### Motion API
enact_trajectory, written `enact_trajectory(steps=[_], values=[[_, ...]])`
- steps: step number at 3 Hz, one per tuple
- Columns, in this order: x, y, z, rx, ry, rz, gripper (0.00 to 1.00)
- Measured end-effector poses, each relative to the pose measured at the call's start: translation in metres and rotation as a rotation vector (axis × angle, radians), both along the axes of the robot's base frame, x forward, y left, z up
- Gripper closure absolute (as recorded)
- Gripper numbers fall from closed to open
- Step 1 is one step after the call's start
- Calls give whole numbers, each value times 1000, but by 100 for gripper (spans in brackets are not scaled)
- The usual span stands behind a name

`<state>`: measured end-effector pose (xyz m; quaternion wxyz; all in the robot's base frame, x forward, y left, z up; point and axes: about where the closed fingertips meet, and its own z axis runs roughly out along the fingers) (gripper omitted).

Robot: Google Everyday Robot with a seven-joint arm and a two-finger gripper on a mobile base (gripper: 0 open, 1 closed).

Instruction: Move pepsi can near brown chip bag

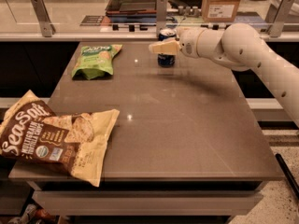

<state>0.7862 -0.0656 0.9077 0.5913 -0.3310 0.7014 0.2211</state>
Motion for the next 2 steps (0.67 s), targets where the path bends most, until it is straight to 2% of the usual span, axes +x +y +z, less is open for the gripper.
enact_trajectory(steps=[2], values=[[0,6,-1,1,2,8,64]])
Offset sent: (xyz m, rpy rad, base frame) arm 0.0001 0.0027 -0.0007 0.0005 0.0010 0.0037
